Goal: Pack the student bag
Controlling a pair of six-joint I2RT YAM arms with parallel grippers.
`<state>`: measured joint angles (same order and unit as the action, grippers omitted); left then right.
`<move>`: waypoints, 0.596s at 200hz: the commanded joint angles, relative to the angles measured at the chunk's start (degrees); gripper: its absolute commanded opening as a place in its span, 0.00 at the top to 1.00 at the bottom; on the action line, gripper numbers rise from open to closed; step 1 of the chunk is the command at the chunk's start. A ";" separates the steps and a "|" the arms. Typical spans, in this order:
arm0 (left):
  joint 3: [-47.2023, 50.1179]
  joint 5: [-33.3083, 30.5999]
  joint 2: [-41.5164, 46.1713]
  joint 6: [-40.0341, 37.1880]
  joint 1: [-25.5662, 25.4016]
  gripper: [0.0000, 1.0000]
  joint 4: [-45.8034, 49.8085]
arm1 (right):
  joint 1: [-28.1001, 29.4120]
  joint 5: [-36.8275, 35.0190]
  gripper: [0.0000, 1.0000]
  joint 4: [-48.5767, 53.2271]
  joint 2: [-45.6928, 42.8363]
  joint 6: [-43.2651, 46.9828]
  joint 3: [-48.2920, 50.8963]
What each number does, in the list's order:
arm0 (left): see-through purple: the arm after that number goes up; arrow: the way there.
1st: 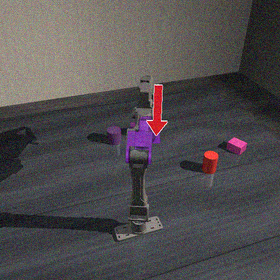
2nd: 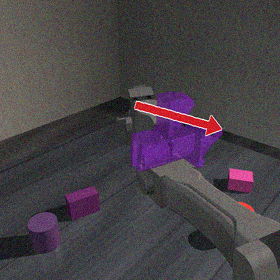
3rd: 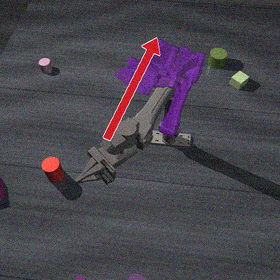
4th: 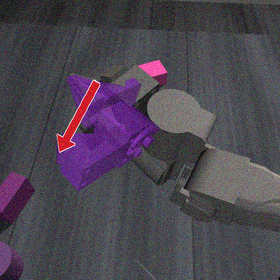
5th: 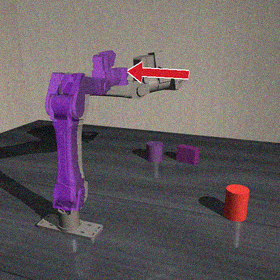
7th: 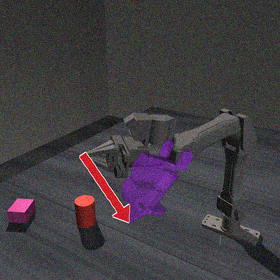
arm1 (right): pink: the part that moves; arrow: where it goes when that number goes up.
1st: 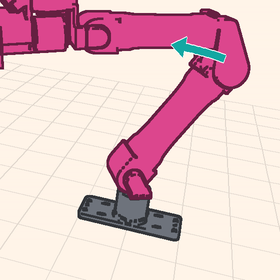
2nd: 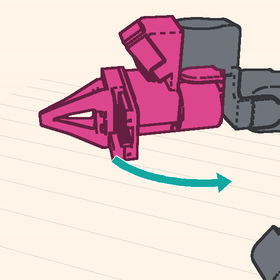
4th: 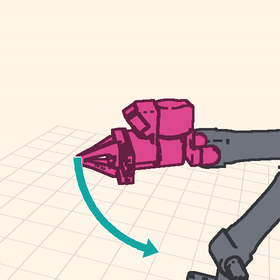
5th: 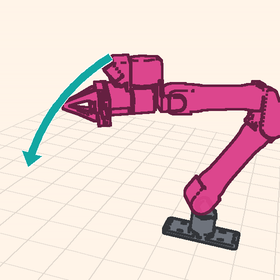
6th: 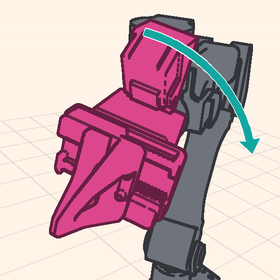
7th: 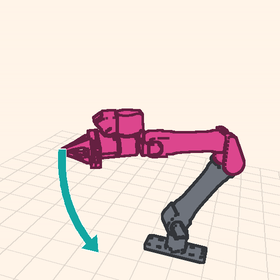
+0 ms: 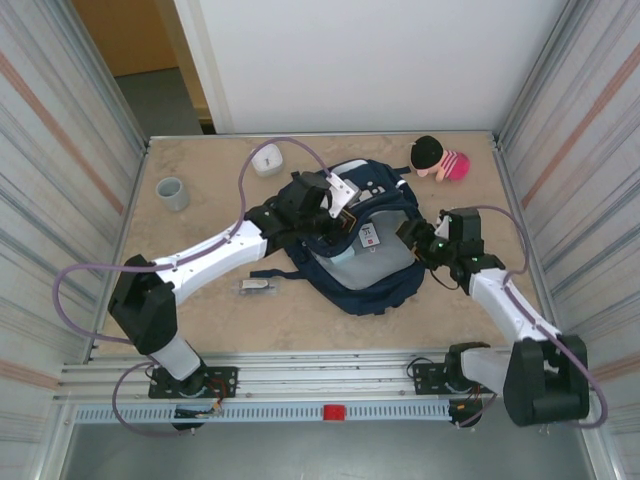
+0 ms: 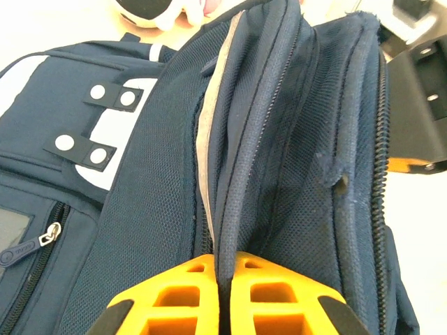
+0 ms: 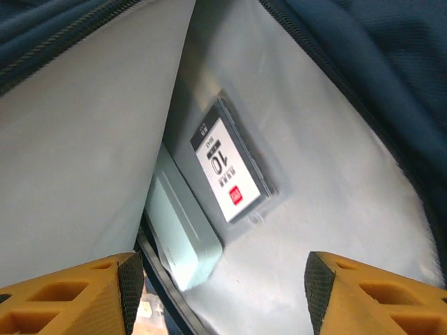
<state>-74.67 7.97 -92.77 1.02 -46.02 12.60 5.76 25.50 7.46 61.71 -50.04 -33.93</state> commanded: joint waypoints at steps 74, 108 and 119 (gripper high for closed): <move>4.91 3.81 -1.00 -8.05 -4.33 0.89 0.99 | -3.36 0.26 0.15 19.25 -18.03 27.84 -9.93; 6.20 5.86 -0.97 -7.14 -4.29 0.71 -1.20 | 9.44 -9.24 0.13 26.35 -14.50 48.21 -16.94; 6.04 6.63 -0.88 -6.34 -4.17 0.54 -0.68 | 13.02 -11.69 0.13 27.55 -13.26 53.07 -17.81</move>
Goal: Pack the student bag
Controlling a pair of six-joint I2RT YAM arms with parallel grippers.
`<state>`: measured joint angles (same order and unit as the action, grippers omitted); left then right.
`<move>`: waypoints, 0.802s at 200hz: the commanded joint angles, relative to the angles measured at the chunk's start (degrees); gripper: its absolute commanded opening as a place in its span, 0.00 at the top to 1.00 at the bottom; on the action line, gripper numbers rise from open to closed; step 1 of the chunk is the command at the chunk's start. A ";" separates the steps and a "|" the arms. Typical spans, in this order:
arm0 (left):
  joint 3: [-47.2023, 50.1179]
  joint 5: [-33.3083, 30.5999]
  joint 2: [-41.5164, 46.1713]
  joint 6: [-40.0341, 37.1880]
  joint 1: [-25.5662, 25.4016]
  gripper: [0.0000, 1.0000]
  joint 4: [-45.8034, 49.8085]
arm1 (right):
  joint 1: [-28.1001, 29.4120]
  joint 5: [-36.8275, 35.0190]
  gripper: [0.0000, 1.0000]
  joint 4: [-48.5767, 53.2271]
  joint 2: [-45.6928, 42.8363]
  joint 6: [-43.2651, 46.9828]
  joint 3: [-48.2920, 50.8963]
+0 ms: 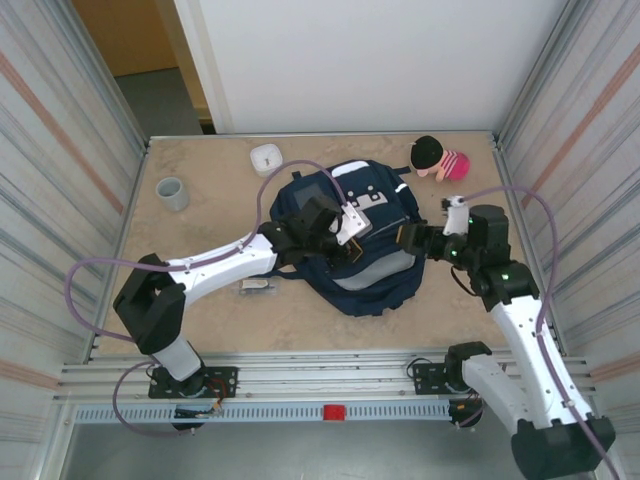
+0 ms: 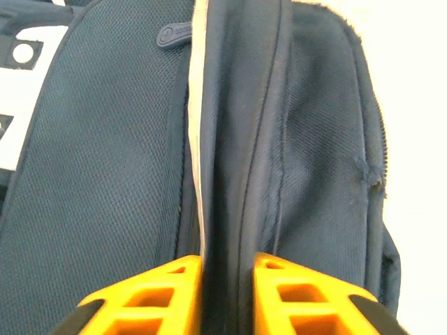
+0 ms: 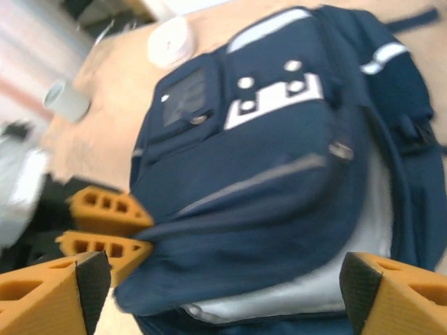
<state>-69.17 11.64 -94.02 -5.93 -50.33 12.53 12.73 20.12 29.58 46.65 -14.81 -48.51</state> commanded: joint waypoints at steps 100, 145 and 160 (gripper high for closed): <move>16.39 5.40 18.63 20.33 17.49 0.24 -1.56 | 29.55 -19.62 0.19 11.18 17.68 50.99 1.48; 21.16 7.35 19.37 22.42 24.31 0.25 -2.37 | 30.13 -17.24 0.22 4.89 22.95 54.27 4.54; 21.62 8.04 18.31 20.67 24.43 0.25 -3.09 | 30.17 -18.95 0.27 -0.11 24.39 54.45 7.16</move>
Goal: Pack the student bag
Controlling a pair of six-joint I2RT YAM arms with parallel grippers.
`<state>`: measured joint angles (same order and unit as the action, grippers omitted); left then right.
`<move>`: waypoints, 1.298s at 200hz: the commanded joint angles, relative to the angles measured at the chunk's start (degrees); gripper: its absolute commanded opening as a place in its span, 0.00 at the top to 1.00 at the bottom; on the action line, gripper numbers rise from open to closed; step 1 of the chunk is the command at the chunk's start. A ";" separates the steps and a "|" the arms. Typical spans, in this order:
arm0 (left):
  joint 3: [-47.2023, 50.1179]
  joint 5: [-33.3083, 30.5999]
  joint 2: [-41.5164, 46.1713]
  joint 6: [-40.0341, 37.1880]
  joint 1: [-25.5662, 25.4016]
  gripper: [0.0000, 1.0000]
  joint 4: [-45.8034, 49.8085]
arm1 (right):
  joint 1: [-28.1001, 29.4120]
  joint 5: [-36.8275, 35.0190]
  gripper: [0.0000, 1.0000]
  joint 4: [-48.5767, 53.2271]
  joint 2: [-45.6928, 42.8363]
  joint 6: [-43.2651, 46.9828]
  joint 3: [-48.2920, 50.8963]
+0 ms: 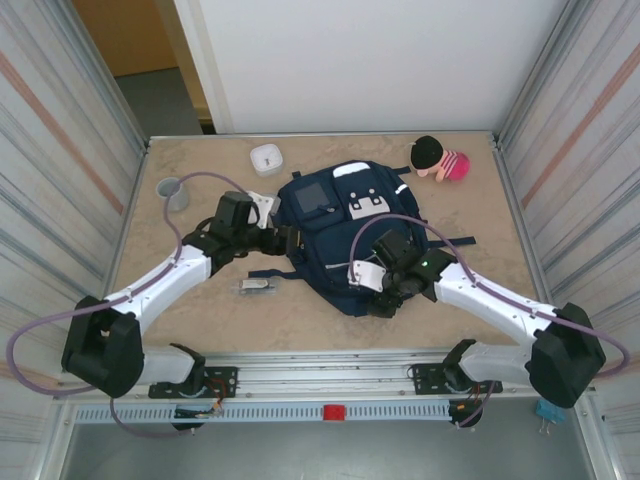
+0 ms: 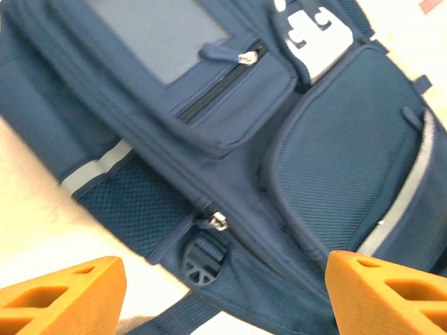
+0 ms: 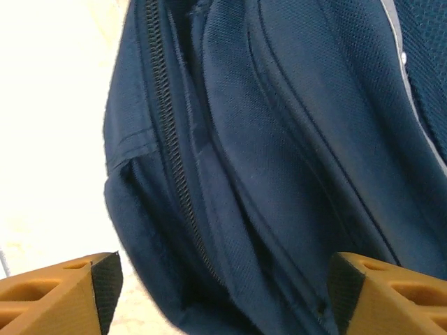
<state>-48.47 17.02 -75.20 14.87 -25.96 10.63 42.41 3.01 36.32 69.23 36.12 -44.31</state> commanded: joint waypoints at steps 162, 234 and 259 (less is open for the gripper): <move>-1.76 16.58 -13.56 -23.72 4.52 0.36 -3.50 | -0.99 0.31 1.00 8.74 -6.46 15.47 -11.98; -6.79 16.92 -20.49 -29.25 1.62 0.42 -2.54 | -1.77 1.53 1.00 7.19 -7.16 15.12 -12.75; -8.28 18.55 -22.16 -30.70 0.85 0.51 -2.04 | -2.45 1.95 1.00 6.15 -7.44 14.44 -12.95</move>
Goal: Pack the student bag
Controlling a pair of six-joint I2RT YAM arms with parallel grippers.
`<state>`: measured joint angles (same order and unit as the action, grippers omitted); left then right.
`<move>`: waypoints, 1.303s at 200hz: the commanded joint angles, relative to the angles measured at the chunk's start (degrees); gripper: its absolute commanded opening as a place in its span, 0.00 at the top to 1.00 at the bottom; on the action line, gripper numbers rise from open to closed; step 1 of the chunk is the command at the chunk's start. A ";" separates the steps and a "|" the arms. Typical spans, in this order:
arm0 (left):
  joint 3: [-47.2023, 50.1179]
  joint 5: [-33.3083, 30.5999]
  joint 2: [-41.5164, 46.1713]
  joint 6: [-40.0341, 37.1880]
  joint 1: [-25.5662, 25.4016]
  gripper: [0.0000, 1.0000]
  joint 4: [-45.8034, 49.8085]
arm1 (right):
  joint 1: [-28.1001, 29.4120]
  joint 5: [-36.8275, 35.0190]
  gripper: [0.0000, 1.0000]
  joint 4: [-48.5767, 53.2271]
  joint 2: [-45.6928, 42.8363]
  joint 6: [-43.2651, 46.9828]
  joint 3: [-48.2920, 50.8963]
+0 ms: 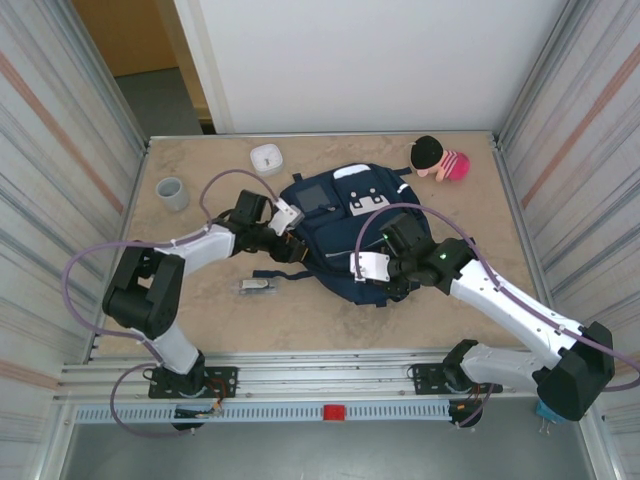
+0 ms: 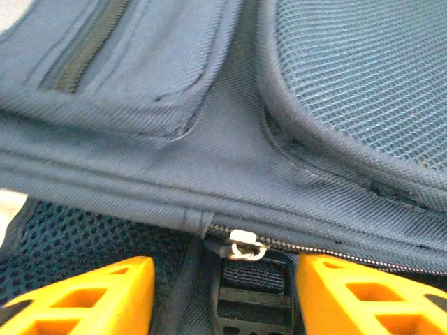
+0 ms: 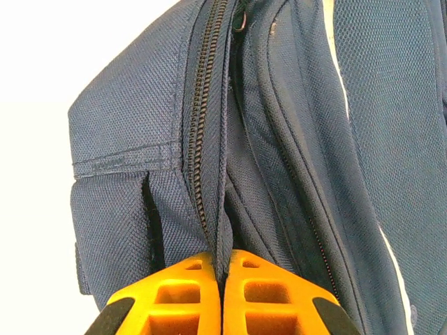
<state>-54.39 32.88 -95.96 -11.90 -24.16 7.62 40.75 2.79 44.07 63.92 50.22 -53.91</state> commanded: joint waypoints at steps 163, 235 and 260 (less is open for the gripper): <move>-0.59 0.74 6.97 10.17 0.83 0.64 5.18 | -4.19 5.48 1.00 -5.29 -4.63 -3.91 -1.04; -4.46 1.48 0.44 4.39 1.03 0.38 7.11 | -4.37 7.85 1.00 -3.60 -3.99 -3.09 -2.54; -4.39 1.75 -1.23 3.13 0.35 0.38 5.64 | -4.39 8.07 1.00 -3.38 -3.80 -3.08 -2.94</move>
<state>-57.34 32.56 -95.66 -5.93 -22.96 13.45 36.62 7.77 42.11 60.73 47.05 -53.58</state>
